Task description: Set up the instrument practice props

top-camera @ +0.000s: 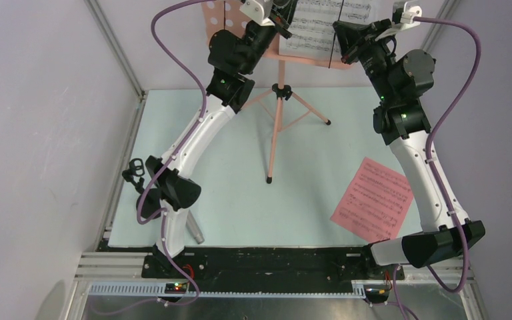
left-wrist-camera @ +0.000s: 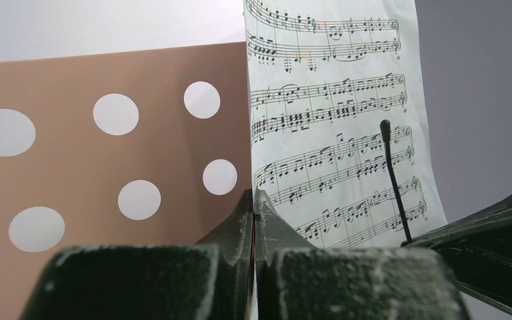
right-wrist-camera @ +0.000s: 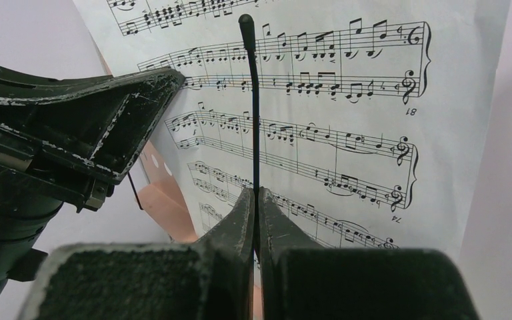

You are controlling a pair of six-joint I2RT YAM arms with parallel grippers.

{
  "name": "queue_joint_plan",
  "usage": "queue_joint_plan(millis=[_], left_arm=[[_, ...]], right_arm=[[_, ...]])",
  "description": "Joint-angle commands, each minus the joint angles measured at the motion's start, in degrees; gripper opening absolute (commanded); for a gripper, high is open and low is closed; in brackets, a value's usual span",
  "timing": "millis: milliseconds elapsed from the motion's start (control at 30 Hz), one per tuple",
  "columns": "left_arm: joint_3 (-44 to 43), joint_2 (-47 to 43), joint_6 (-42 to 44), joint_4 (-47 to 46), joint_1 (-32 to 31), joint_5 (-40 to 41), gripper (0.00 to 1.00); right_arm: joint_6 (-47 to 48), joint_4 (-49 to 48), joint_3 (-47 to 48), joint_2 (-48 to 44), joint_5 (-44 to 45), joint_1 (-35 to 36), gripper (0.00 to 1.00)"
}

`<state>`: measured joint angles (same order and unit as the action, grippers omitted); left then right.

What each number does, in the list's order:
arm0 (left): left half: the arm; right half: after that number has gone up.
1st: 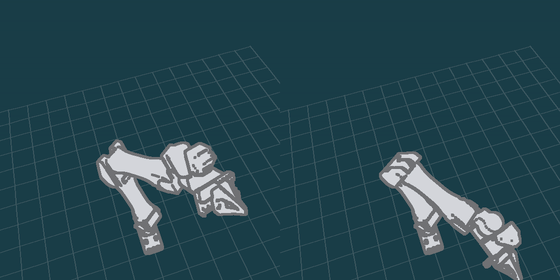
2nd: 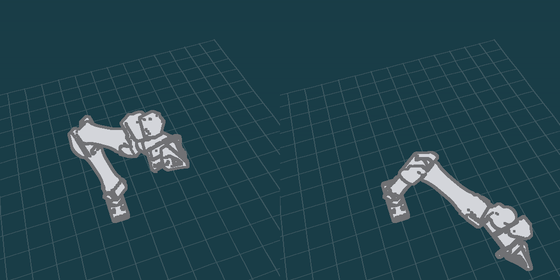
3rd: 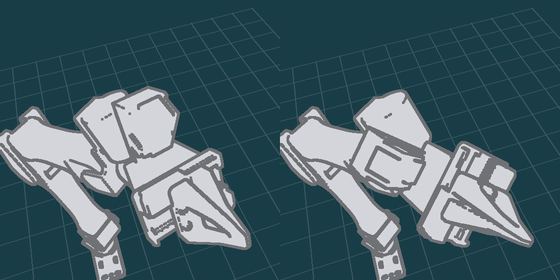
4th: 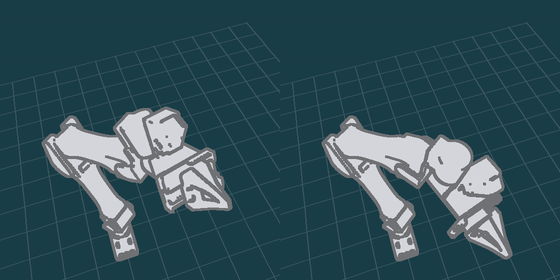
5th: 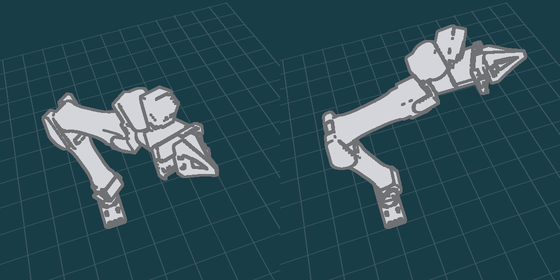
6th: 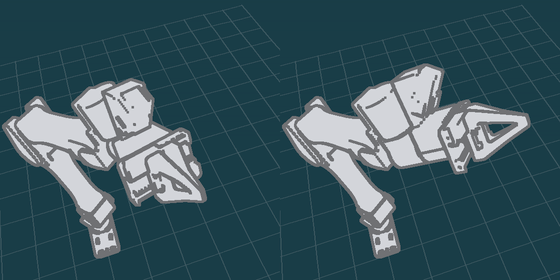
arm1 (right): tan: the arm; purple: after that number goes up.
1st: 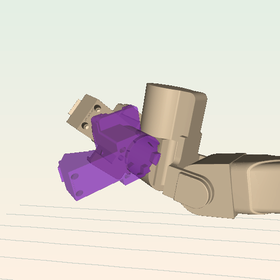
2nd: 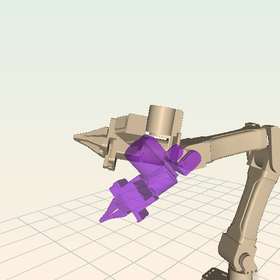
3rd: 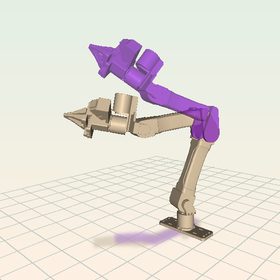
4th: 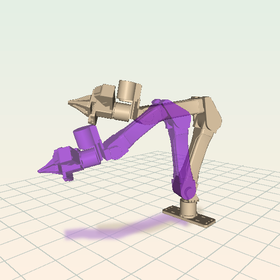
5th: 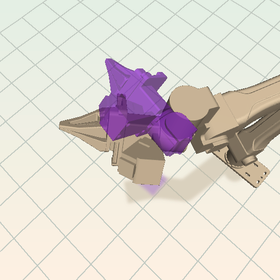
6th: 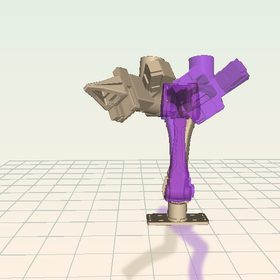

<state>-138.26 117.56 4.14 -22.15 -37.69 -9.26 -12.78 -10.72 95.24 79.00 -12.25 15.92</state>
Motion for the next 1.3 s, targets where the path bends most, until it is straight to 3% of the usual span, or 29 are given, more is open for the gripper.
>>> queue_joint_plan(millis=[0,233,400,467,567,633,733,833,900,1133,1267], left_arm=[[-2.1,-0.9,1.6,-1.5,-0.4,-0.3,0.0],[-2.1,-0.9,1.5,-1.4,-0.4,0.5,0.0],[-1.6,-1.6,1.3,-1.5,-0.4,1.4,0.03],[-0.9,-2.2,0.9,-1.4,-0.5,2.0,0.15],[0.5,-3.4,0.7,-1.4,-0.6,2.5,0.51],[1.6,-4.5,0.5,-1.5,-0.7,2.9,0.64],[3.9,-7.3,-0.9,-1.5,-0.7,2.8,0.74],[7.6,-10.0,-2.4,-1.7,-0.7,2.4,0.95],[10.4,-12.2,-3.6,-1.8,-0.8,2.4,0.99],[24.8,-24.0,-10.4,-1.4,-0.4,10.0,1.0],[36.5,-31.0,-14.0,0.0,0.7,6.0,1.0]], right_arm=[[0.2,3.1,3.2,0.9,-0.3,1.2,0.05],[0.2,4.1,4.0,0.7,1.4,1.2,0.41],[-0.4,4.8,3.9,-1.2,2.7,1.2,0.49],[-0.9,5.5,4.1,-2.3,3.5,1.2,0.54],[-1.6,8.4,5.0,-3.8,5.3,1.0,0.57],[-1.9,11.1,5.3,-4.9,6.1,0.9,0.57],[-2.9,15.7,5.6,-6.8,7.0,0.7,0.58],[-3.9,20.9,5.1,-8.7,8.6,0.4,0.63],[-5.3,25.5,5.2,-10.1,9.8,-0.5,0.66],[-15.0,36.2,-1.2,-18.3,12.0,-6.7,0.72],[-21.8,47.3,-5.3,-23.5,10.5,-17.4,0.72]])
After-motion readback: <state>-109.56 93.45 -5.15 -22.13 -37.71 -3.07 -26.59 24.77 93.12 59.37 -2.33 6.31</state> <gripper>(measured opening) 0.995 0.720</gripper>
